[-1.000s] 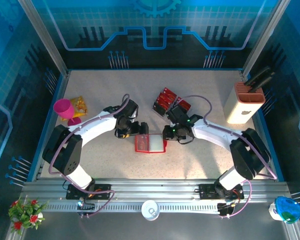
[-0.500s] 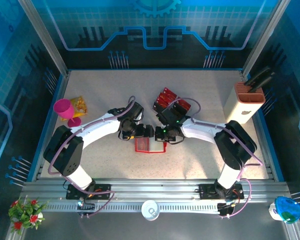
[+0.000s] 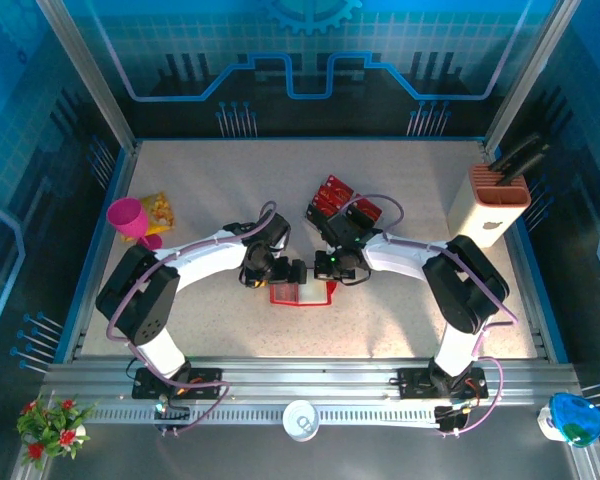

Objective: Put the credit cards into the card holder

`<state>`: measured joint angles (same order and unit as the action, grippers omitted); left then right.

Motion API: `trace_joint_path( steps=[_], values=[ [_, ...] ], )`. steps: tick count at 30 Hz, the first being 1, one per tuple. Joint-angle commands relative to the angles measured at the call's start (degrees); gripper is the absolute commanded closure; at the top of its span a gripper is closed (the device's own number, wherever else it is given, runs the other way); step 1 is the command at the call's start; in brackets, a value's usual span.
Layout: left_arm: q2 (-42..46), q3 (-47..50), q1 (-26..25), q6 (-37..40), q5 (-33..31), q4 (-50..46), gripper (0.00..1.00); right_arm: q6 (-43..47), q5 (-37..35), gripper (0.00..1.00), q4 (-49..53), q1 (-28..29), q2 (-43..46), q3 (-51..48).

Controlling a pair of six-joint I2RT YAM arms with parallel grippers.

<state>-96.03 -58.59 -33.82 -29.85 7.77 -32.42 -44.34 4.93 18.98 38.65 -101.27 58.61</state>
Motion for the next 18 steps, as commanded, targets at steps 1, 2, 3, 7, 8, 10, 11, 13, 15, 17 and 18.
trace_joint_path(
  steps=[1,2,3,7,8,10,11,13,15,17,18],
  values=[
    [-1.0,0.6,-0.6,1.4,0.0,0.8,0.01,1.3,0.5,0.96,0.4,-0.5,-1.7,-0.5],
    [-1.1,0.6,-0.6,1.5,0.0,0.9,0.01,1.4,1.0,0.96,0.2,-0.5,-2.3,-0.4],
    [-1.2,0.6,-0.7,1.6,0.0,1.0,0.01,1.4,1.6,0.96,0.0,-0.5,-3.3,-0.3],
    [-1.4,0.5,-0.8,1.7,-0.2,1.2,0.01,1.4,4.4,0.98,-1.1,0.1,-6.1,0.7],
    [-1.5,0.5,-0.9,1.9,-0.1,1.3,0.01,1.3,4.8,0.98,-1.1,0.3,-6.4,0.9],
    [-1.6,0.6,-1.0,2.0,-0.2,1.4,0.01,1.0,5.3,0.98,-1.6,0.8,-7.0,1.3],
    [-1.6,0.7,-1.0,2.0,-0.3,1.5,0.01,0.8,5.5,0.98,-1.8,0.9,-7.1,1.3],
    [-1.7,1.0,-1.2,2.1,-0.5,1.7,0.01,0.2,6.1,0.98,-2.6,1.0,-7.5,1.4],
    [-1.8,1.4,-1.2,2.1,-0.6,1.8,0.01,-0.4,6.5,0.98,-3.1,1.0,-7.6,1.5],
    [-2.1,1.9,-1.3,2.2,-0.8,2.2,0.01,-1.0,6.9,0.98,-3.6,1.1,-7.6,1.4],
    [-2.2,2.2,-1.3,2.2,-0.8,2.4,0.01,-1.2,7.1,0.98,-3.8,1.1,-7.6,1.3]
  ],
)
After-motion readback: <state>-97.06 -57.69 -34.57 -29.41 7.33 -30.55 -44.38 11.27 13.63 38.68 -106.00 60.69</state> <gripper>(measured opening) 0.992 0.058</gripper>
